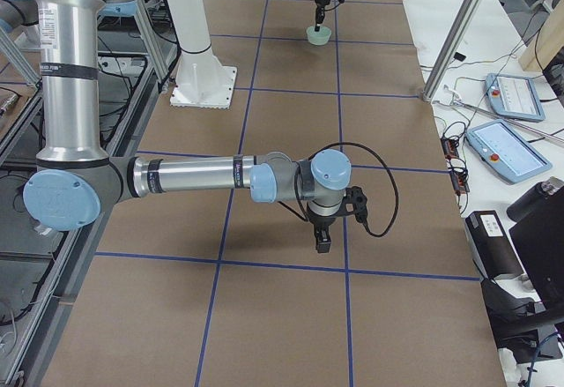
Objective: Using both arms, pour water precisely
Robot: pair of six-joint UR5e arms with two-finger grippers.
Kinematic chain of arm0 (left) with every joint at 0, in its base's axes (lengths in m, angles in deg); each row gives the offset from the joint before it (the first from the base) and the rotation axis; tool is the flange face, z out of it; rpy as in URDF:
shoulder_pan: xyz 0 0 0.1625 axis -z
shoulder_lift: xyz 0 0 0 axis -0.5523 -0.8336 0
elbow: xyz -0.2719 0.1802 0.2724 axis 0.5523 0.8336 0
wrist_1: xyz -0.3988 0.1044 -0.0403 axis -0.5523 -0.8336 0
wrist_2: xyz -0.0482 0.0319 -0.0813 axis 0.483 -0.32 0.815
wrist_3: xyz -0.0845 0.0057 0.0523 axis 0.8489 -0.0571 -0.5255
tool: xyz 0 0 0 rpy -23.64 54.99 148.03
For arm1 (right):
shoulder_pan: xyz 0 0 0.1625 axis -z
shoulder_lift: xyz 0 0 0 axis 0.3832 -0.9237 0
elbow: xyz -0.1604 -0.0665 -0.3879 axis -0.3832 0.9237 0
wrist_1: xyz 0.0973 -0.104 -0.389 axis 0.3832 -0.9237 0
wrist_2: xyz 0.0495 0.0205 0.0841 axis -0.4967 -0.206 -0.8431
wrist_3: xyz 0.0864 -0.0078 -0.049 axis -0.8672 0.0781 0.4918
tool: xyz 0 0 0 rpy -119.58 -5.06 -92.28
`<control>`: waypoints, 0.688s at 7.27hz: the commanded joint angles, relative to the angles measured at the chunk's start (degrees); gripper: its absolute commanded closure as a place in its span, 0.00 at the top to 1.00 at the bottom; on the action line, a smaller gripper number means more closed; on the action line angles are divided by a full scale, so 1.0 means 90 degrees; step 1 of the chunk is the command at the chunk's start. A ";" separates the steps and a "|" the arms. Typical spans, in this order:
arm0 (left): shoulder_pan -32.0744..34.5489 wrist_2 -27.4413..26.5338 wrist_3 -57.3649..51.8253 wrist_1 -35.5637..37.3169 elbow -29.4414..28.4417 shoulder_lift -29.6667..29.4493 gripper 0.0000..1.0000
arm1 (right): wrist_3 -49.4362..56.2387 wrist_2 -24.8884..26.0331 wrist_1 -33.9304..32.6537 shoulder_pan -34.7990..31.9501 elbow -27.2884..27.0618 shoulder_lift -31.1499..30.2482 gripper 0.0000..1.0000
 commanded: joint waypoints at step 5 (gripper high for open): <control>-0.1219 -0.1006 0.1581 0.0010 -0.2100 -0.2883 0.00 | -0.0014 -0.0020 0.0184 0.0034 -0.0001 -0.0010 1.00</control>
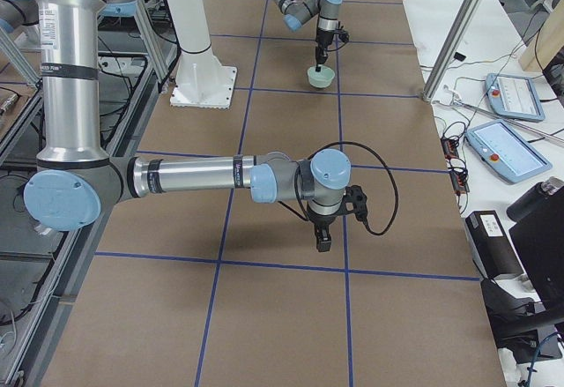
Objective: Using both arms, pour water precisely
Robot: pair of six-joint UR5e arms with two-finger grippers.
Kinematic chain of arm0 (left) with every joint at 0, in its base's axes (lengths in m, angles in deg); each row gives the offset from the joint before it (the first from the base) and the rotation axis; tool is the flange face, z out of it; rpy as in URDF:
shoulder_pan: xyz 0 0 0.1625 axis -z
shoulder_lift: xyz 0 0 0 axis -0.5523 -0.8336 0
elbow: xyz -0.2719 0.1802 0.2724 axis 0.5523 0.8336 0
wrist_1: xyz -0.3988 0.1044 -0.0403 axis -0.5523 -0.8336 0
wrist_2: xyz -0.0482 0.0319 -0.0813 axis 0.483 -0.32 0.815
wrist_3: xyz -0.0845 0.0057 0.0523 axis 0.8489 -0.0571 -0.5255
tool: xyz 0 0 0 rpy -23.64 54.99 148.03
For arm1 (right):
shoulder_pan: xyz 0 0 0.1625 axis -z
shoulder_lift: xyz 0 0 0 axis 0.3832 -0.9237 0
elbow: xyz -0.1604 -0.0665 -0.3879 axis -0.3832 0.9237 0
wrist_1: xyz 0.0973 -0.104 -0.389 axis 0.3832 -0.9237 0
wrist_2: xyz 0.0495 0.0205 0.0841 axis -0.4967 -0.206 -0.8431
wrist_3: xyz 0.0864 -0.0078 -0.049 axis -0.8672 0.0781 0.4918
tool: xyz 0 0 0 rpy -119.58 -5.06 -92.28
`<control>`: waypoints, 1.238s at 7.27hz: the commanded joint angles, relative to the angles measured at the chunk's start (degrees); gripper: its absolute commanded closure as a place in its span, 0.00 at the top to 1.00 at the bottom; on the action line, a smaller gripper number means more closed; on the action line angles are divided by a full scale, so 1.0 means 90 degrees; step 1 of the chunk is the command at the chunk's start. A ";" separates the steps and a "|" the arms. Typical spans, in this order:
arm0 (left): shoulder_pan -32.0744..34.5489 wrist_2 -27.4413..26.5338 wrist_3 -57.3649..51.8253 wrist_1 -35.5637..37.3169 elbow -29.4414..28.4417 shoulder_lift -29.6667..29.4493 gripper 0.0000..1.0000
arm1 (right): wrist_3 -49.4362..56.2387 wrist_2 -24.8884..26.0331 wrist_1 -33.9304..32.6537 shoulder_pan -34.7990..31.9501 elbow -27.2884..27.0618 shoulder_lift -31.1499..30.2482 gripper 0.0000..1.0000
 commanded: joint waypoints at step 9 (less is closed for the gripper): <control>-0.0254 -0.0257 0.0043 -0.0009 -0.0239 -0.0224 0.09 | -0.0019 -0.0011 0.0070 0.0001 0.0004 -0.0014 1.00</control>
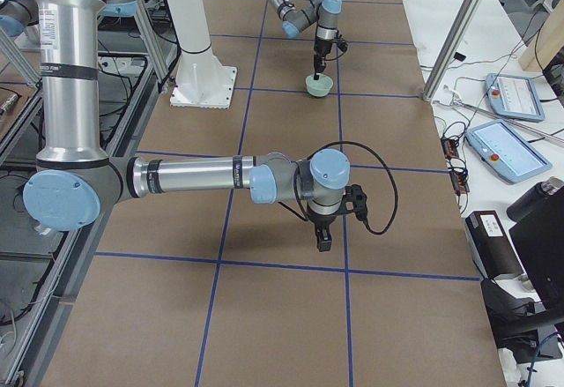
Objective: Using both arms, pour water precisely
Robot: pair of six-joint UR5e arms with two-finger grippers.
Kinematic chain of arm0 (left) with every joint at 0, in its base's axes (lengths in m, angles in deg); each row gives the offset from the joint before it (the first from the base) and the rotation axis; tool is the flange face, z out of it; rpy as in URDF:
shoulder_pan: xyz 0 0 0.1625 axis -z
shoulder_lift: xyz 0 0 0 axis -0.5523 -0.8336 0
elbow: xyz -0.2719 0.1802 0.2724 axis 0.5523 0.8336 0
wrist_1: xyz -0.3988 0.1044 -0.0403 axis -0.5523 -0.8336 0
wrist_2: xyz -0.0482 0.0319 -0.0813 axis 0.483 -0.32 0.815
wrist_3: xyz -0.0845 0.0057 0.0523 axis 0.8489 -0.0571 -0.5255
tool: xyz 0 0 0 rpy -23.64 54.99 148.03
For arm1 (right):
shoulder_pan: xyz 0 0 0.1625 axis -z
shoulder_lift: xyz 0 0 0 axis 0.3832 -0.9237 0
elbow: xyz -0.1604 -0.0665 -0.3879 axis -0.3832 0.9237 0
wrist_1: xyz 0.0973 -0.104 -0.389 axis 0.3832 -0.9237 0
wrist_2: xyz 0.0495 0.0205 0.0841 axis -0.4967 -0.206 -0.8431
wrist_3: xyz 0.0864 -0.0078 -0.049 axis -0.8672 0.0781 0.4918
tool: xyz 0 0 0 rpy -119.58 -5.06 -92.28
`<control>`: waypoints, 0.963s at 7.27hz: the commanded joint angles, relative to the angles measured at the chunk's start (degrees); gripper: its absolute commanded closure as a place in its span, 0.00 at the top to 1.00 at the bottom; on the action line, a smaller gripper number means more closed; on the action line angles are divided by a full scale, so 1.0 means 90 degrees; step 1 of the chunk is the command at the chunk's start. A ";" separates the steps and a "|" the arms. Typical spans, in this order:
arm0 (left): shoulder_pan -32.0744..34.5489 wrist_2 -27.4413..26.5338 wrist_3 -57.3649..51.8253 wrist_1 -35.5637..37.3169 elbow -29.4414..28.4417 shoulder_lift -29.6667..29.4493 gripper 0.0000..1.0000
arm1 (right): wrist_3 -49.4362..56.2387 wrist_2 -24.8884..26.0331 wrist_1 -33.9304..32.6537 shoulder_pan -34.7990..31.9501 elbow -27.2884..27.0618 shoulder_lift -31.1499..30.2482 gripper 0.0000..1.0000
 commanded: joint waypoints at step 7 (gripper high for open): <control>0.0263 0.0019 0.0010 0.0116 0.0795 0.0134 0.96 | 0.0010 -0.0010 0.0377 0.0174 -0.0127 0.0019 1.00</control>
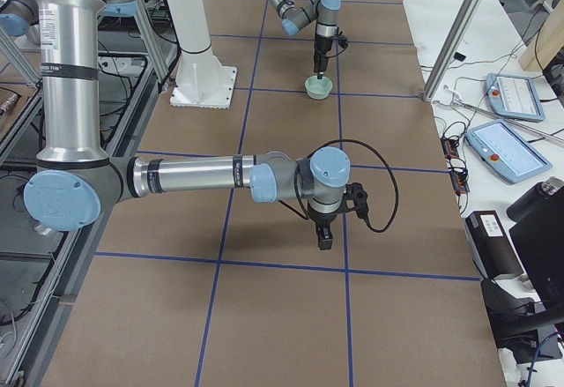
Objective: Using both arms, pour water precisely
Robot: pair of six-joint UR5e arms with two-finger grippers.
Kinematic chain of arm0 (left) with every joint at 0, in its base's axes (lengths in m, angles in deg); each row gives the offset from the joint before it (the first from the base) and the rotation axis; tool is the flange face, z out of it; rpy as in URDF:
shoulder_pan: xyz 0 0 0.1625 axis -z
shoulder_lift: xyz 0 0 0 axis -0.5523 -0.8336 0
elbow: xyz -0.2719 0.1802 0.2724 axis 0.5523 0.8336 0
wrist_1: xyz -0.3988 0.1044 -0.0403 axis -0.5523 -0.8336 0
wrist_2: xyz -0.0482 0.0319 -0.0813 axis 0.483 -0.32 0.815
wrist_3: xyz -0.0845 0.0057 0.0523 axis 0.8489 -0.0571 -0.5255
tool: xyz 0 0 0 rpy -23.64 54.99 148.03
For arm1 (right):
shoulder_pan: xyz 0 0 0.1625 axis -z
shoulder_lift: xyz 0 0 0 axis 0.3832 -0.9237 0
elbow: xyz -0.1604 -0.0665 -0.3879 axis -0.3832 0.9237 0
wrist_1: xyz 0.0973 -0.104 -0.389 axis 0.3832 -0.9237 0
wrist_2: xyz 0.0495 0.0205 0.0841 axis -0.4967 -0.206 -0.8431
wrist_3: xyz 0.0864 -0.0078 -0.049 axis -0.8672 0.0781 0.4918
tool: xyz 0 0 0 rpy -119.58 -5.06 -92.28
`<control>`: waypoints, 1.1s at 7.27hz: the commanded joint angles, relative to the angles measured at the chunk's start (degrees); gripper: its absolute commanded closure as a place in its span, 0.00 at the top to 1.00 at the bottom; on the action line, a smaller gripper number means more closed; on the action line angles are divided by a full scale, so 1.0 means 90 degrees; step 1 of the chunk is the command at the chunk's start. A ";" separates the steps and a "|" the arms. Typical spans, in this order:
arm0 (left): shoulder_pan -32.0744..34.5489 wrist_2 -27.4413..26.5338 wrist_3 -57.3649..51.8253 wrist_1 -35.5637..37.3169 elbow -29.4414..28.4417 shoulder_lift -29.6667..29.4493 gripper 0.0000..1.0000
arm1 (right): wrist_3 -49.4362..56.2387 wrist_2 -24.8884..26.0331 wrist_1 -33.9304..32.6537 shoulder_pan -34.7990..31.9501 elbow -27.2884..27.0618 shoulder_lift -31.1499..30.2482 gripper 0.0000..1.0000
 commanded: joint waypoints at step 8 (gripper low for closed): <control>0.0820 0.0504 -0.0305 0.0477 0.2190 0.1856 0.99 | -0.2389 0.1179 0.6039 0.2583 0.0091 -0.0727 1.00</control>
